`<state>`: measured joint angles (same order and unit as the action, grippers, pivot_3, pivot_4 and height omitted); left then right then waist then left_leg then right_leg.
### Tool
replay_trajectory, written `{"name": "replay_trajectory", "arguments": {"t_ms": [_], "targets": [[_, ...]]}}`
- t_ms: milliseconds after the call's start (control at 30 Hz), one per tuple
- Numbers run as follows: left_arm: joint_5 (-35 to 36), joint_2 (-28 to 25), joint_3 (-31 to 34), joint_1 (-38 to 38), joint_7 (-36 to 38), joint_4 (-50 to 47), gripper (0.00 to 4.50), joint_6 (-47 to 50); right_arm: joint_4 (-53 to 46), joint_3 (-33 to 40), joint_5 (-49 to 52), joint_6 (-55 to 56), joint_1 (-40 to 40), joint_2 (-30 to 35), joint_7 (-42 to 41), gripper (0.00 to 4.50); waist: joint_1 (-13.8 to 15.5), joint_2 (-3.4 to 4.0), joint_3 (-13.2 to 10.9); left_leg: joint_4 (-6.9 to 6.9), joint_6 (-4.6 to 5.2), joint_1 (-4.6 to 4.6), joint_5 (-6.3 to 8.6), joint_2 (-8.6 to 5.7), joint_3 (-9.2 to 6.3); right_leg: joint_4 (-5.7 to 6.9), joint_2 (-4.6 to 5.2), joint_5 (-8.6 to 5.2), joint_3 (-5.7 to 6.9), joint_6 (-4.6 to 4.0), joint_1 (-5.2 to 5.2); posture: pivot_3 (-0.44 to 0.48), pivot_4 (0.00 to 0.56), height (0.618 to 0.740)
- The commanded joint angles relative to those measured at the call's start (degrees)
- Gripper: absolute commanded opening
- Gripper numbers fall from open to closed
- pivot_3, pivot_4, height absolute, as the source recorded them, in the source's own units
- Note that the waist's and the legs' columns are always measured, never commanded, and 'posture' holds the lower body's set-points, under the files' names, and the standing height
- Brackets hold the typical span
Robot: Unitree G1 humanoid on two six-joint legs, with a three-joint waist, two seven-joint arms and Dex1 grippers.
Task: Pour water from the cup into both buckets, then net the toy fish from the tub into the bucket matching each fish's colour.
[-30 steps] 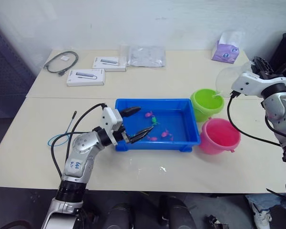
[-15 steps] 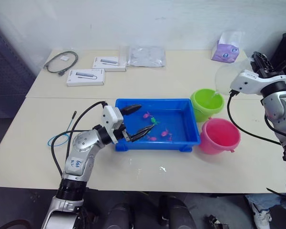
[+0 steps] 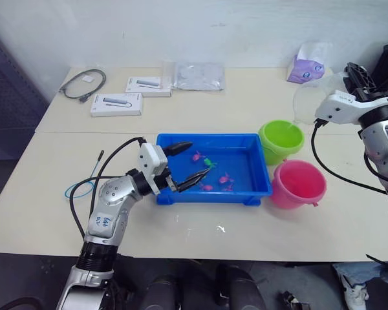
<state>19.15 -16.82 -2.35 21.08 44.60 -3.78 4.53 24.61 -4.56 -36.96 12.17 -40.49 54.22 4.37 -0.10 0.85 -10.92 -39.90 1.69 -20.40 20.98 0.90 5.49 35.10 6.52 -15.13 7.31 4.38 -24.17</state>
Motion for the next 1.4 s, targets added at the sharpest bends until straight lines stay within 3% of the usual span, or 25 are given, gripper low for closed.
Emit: {"name": "replay_trajectory", "arguments": {"t_ms": [33,300,500,633,733,1000,1267,1400], "targets": [[0.1,0.0,-0.3,0.3,0.0,-1.5,4.5,-1.1,-2.5,4.8,5.1,-2.7,1.4,-1.7,-0.7,0.03,0.0,0.0,0.0,0.0,0.0,0.0,0.0,0.0,0.0,0.0,0.0,0.0,0.01,0.01,0.0,0.0,0.15,0.74],[1.1,-0.9,0.4,-0.1,0.6,-2.1,4.5,0.2,-7.3,15.3,20.7,-9.7,5.3,-5.2,-8.4,0.03,0.1,0.0,0.0,0.0,0.0,-0.02,0.0,0.0,-0.01,0.03,-0.02,0.01,0.03,0.02,0.0,0.0,0.15,0.74],[6.8,-2.9,2.4,-1.0,4.2,-4.4,4.5,3.5,-14.4,30.0,42.4,-28.4,8.7,-13.1,-16.2,0.03,0.1,0.0,0.0,-0.02,0.01,-0.02,0.0,0.03,-0.06,0.08,0.01,0.02,0.04,0.01,0.01,0.0,0.15,0.74],[12.2,-6.5,2.6,-1.7,7.9,-9.2,4.5,9.4,-16.3,39.6,51.7,-37.5,13.1,-17.4,-14.7,0.03,0.3,0.0,0.0,-0.01,0.01,-0.04,0.0,0.03,-0.12,0.1,0.06,0.02,0.05,0.01,0.01,0.0,0.15,0.74],[13.9,-8.6,1.6,-1.6,9.6,-11.5,4.5,12.5,-14.2,44.3,55.8,-38.2,15.3,-20.4,-13.2,0.03,0.2,0.0,0.0,-0.04,0.04,-0.04,0.01,-0.02,-0.11,0.1,0.04,0.03,0.03,0.02,0.02,0.0,0.15,0.74],[13.6,-8.4,0.6,-1.0,9.5,-12.2,4.5,14.0,-6.6,44.7,55.7,-34.1,19.1,-22.7,-10.3,0.03,-0.1,0.03,0.0,0.0,0.04,0.07,0.01,-0.03,0.01,0.22,-0.07,0.02,-0.15,0.01,0.02,0.0,0.15,0.74],[13.2,-8.7,0.1,-0.7,9.9,-12.1,4.5,13.9,-6.7,42.7,55.6,-31.0,21.5,-25.3,-9.1,0.03,-0.1,0.04,0.0,-0.01,0.04,0.08,0.01,-0.03,0.03,0.22,-0.07,0.02,-0.22,0.01,0.01,0.0,0.15,0.74],[12.8,-9.0,0.1,-1.0,10.1,-11.7,4.5,13.8,-9.5,42.2,55.8,-32.3,24.2,-25.9,-9.1,1.61,0.1,0.04,0.0,-0.01,0.03,0.08,0.01,-0.03,0.02,0.21,-0.06,0.02,-0.23,0.01,0.01,0.0,0.15,0.74]]}}
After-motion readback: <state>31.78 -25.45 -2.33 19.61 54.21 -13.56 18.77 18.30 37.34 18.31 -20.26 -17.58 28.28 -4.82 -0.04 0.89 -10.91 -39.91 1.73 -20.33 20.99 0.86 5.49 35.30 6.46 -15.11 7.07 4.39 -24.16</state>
